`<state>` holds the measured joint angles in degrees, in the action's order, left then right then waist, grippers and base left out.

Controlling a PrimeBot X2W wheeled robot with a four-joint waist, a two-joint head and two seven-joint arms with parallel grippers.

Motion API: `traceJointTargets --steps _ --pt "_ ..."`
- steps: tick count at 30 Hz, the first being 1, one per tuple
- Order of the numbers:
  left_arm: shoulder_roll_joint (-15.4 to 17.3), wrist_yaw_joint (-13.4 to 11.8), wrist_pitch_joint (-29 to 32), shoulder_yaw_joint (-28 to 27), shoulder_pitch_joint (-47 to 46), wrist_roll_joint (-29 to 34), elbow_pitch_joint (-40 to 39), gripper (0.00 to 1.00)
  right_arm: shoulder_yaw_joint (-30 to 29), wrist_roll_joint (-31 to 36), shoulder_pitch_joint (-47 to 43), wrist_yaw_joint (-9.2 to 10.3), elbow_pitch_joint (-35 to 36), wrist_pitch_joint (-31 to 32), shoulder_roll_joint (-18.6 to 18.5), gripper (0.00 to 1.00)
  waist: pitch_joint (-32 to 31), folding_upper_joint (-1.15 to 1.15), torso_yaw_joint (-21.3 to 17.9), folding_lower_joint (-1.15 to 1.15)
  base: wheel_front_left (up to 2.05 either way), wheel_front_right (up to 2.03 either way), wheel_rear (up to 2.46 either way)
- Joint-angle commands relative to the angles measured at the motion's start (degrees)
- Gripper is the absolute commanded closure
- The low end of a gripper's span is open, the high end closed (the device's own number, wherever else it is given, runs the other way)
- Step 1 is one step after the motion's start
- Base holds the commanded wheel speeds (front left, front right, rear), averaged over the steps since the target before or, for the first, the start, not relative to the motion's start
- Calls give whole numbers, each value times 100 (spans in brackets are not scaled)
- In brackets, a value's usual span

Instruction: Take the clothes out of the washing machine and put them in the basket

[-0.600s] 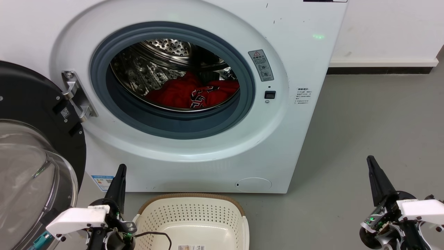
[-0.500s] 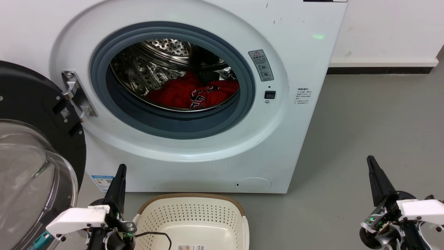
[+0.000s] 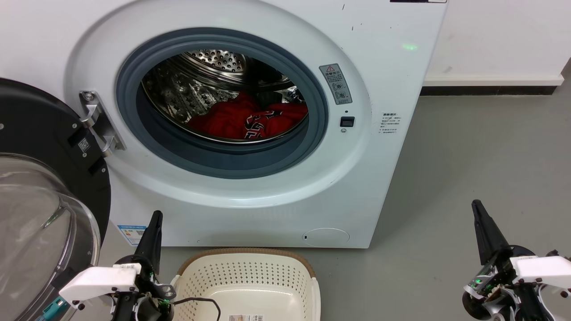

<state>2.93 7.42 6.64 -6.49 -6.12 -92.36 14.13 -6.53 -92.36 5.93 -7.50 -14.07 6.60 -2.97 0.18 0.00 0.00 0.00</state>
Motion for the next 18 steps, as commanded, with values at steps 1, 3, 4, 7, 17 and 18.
traceJointTargets --steps 1,3,4,7,17,18 --pt "-10 22 -4 -12 -35 -11 -7 100 4 -10 68 2 -4 3 17 100 0 0 0 0 0 0 0" --pt "-10 22 -4 -12 -35 -11 -7 100 5 -10 68 2 -4 3 17 100 0 0 0 0 0 0 0" --pt "-10 22 -4 -13 -35 -11 -7 100 5 -10 68 2 -4 3 17 100 0 0 0 0 0 0 0" --pt "-10 22 -4 -11 -35 -11 -7 100 5 -10 68 2 -4 3 17 100 0 0 0 0 0 0 0" --pt "-10 22 -4 -11 -35 -11 -7 100 5 -10 68 2 -4 3 17 100 0 0 0 0 0 0 0" --pt "0 0 0 2 0 -1 0 0 0 0 0 0 0 0 0 0 0 0 0 0 0 0 0"
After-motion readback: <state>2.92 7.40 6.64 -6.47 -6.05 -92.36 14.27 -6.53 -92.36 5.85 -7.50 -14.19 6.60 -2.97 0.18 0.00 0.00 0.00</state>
